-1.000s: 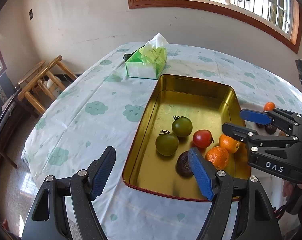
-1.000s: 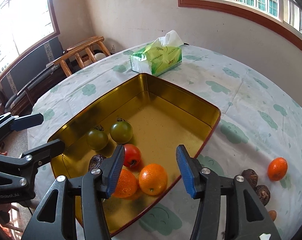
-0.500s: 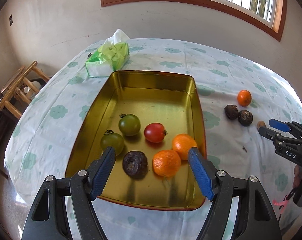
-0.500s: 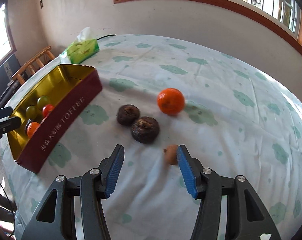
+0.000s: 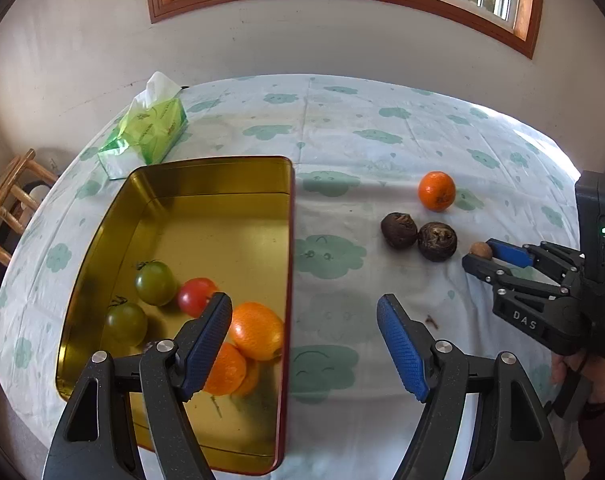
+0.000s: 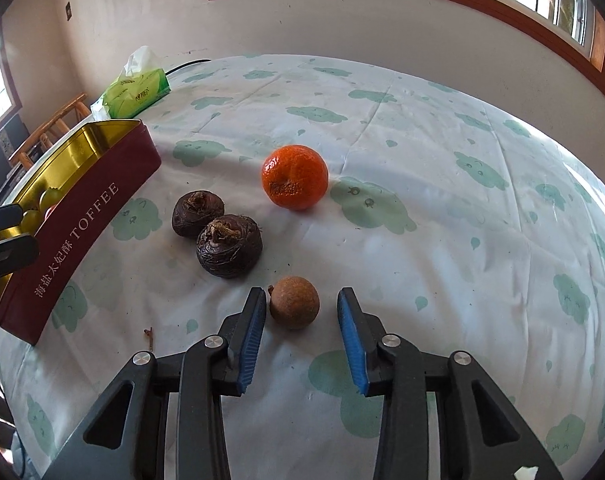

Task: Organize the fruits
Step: 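Grasp small brown ball fruit with right gripper while left grasps dark brown fruit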

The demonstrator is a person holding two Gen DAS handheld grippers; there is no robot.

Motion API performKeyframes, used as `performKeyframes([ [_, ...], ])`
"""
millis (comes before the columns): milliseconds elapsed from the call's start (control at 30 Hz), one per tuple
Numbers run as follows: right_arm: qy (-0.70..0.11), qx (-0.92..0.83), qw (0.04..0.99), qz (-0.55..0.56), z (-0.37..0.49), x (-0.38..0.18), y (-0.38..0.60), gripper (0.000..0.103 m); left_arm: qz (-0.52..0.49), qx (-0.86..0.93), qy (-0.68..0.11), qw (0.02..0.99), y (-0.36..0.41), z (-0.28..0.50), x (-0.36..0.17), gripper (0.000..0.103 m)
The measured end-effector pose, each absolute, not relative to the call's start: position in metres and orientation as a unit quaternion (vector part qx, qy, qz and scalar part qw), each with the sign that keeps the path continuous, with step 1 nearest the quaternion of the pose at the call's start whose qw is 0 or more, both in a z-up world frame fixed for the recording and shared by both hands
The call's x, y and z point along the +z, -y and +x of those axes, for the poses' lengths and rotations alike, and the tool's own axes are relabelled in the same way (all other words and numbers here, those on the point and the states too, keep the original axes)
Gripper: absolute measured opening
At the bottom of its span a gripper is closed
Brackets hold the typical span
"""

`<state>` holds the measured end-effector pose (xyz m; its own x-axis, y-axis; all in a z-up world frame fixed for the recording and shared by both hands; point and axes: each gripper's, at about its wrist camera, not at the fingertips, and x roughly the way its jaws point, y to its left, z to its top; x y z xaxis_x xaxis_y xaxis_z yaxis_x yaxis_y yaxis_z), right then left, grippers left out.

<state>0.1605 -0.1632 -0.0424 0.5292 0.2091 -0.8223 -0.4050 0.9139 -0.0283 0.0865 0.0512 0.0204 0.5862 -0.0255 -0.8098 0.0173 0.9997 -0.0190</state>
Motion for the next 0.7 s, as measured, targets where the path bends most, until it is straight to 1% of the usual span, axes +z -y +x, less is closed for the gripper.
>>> performKeyframes([
  [33,-0.451,0.178,0.868,-0.109,0.160,-0.042,0.163,0.033,-0.005,-0.015,-0.456,0.890,-0.047,0.089,0.020,0.075],
  [100,-0.450,0.185,0.867,-0.109,0.157,-0.042,0.164,0.023,-0.005,-0.021,-0.458,0.889,-0.038,0.094,0.019,0.075],
  [267,-0.445,0.178,0.871,-0.107,0.151,-0.040,0.176,0.023,0.001,-0.048,-0.465,0.884,-0.011,0.103,0.011,0.075],
  [433,-0.444,0.135,0.881,-0.092,0.154,-0.039,0.212,0.023,-0.003,-0.082,-0.472,0.878,0.012,0.115,0.000,0.075],
  [533,-0.443,0.118,0.884,-0.086,0.156,-0.038,0.232,0.023,-0.013,-0.091,-0.483,0.871,0.021,0.126,-0.008,0.073],
  [600,-0.442,0.113,0.886,-0.086,0.155,-0.038,0.237,0.023,-0.015,-0.093,-0.488,0.868,0.026,0.133,-0.015,0.064],
  [633,-0.441,0.114,0.886,-0.086,0.154,-0.038,0.238,0.023,-0.014,-0.091,-0.491,0.866,0.029,0.137,-0.018,0.062],
  [700,-0.437,0.115,0.888,-0.087,0.154,-0.038,0.239,0.023,-0.017,-0.094,-0.498,0.862,0.034,0.145,-0.024,0.052],
])
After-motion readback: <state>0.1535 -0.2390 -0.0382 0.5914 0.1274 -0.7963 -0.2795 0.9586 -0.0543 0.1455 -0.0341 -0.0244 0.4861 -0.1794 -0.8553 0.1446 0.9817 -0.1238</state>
